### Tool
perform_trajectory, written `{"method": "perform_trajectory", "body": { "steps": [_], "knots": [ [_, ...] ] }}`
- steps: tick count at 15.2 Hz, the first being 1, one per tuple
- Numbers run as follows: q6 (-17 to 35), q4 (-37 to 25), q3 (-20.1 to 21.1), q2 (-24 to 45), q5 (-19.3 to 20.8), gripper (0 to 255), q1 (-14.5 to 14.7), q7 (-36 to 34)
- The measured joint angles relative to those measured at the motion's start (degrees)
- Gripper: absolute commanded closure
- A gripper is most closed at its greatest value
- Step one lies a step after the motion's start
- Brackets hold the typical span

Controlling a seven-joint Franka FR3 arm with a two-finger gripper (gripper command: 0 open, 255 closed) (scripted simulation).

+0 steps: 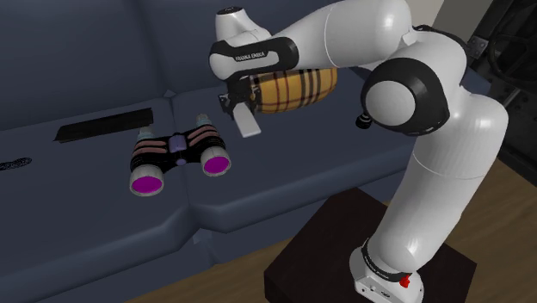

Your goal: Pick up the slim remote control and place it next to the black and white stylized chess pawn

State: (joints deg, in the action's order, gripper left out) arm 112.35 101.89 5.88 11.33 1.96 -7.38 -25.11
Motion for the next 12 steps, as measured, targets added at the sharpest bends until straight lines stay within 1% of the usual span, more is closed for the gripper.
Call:
{"method": "perform_trajectory", "body": {
  "steps": [10, 12],
  "knots": [
    [-7.1, -6.0, 0.0, -1.1, -0.2, 255, 0.0, 0.3],
    [-6.9, -3.3, -0.4, -3.5, -0.5, 255, -0.8, 1.5]
  ]
}}
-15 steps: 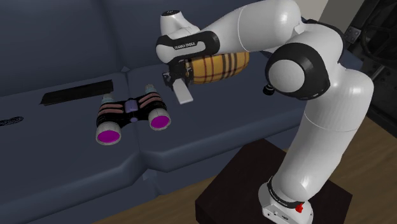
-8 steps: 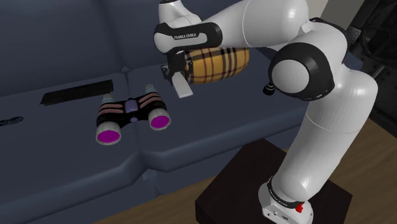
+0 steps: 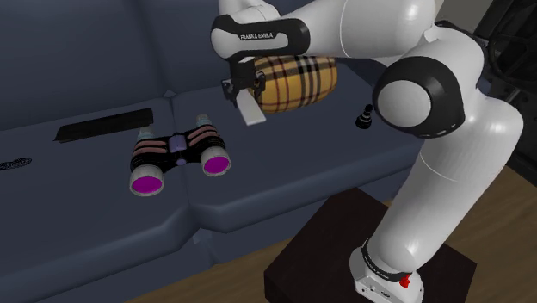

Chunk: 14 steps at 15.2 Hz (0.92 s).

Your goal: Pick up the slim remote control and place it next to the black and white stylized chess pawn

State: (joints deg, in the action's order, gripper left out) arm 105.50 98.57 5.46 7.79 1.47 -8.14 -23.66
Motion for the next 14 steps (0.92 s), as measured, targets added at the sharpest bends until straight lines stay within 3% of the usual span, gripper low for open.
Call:
{"method": "perform_trajectory", "body": {
  "steps": [14],
  "knots": [
    [3.4, 23.2, -7.8, -20.1, 0.0, 255, -7.4, 15.0]
  ]
}}
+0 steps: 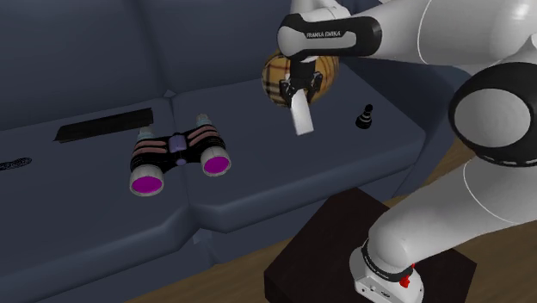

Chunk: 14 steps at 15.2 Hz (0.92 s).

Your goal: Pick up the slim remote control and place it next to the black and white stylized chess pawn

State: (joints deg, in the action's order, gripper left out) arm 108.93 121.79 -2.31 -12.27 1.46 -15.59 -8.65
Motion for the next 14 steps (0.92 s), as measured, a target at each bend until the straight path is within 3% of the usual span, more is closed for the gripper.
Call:
{"method": "perform_trajectory", "body": {
  "steps": [8, 14],
  "knots": [
    [0.4, 8.0, -5.9, -7.8, 2.5, 255, -4.2, 8.8],
    [4.7, 11.7, -6.4, -7.4, 2.8, 255, -4.5, 9.3]
  ]
}}
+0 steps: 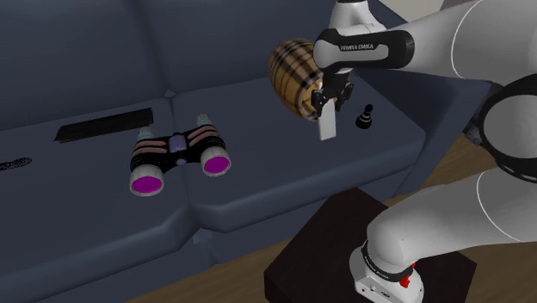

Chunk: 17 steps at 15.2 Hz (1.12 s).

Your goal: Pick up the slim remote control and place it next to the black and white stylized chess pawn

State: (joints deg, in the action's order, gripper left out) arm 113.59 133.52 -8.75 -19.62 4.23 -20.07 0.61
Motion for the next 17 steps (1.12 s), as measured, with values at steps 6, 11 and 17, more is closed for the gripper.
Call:
{"method": "perform_trajectory", "body": {
  "steps": [6, 11, 17],
  "knots": [
    [4.8, 3.6, -0.2, 1.2, 0.1, 255, 0.0, 0.0],
    [9.2, 5.7, -0.5, 2.9, 0.0, 255, -0.1, 0.1],
    [14.3, 8.4, -0.9, 5.3, 0.0, 255, -0.2, 0.3]
  ]
}}
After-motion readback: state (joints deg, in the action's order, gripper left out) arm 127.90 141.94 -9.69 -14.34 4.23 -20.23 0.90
